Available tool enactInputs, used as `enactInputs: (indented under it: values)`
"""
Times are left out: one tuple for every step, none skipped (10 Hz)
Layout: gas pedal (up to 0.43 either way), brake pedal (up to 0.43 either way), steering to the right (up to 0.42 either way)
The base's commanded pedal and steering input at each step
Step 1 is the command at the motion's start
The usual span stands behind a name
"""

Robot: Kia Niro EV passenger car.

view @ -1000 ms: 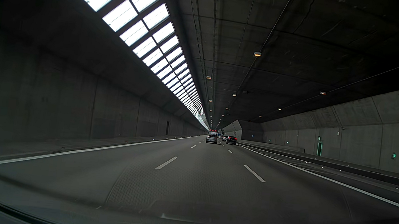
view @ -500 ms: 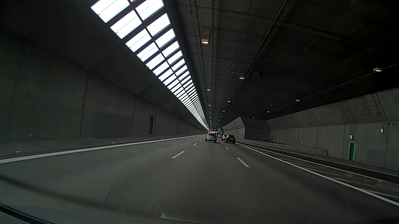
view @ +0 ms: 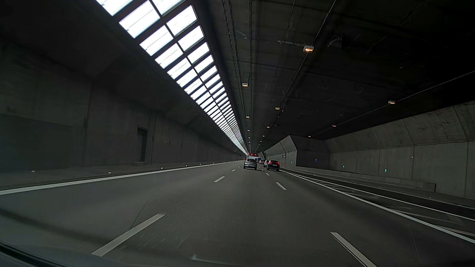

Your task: Follow the waypoints while adhering to traffic rules and regulations

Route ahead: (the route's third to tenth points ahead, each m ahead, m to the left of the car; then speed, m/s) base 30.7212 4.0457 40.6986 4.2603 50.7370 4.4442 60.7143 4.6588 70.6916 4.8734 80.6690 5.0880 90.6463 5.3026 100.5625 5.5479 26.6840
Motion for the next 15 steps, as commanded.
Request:
enactInputs:
  values:
    - [0.059,0.000,0.000]
    - [0.059,0.000,0.000]
    - [0.059,0.000,0.000]
    - [0.059,0.000,0.000]
    - [0.059,0.000,0.000]
    - [0.059,0.000,0.000]
    - [0.059,0.000,0.000]
    - [0.059,0.000,0.000]
    - [0.059,0.000,-0.001]
    - [0.059,0.000,-0.001]
    - [0.059,0.000,-0.001]
    - [0.059,0.000,-0.001]
    - [0.059,0.000,-0.001]
    - [0.059,0.000,-0.002]
    - [0.059,0.000,-0.003]
